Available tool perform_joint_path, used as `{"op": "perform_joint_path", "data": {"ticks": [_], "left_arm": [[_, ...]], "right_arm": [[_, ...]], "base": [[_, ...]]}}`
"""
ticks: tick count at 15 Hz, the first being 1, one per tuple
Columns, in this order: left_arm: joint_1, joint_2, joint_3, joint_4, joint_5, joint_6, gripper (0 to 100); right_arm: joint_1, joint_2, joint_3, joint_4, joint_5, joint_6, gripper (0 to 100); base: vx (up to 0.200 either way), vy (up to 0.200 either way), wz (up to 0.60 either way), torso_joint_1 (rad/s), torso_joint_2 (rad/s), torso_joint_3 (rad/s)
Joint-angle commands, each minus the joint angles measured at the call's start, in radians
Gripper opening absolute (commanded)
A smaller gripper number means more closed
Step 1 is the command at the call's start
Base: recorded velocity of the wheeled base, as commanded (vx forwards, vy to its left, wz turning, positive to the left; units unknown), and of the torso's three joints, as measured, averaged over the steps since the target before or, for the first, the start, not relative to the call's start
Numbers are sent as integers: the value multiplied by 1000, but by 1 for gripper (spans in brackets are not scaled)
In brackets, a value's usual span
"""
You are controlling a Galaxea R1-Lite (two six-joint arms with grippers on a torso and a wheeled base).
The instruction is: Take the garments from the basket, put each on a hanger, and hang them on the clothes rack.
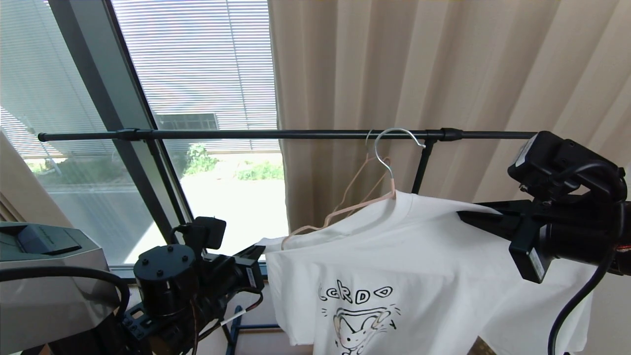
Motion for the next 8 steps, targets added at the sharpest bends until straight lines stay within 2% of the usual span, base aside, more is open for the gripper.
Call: {"op": "perform_joint_path", "data": {"ticks": [1,8], "left_arm": [[-5,-36,3,-2,0,0,0],[-33,-94,26,-2,0,73,0]], "right_arm": [[0,10,5,0,0,-2,0],[3,51,3,-45,-14,4,0]], "base": [[0,0,0,0,0,0],[0,0,0,0,0,0]]}}
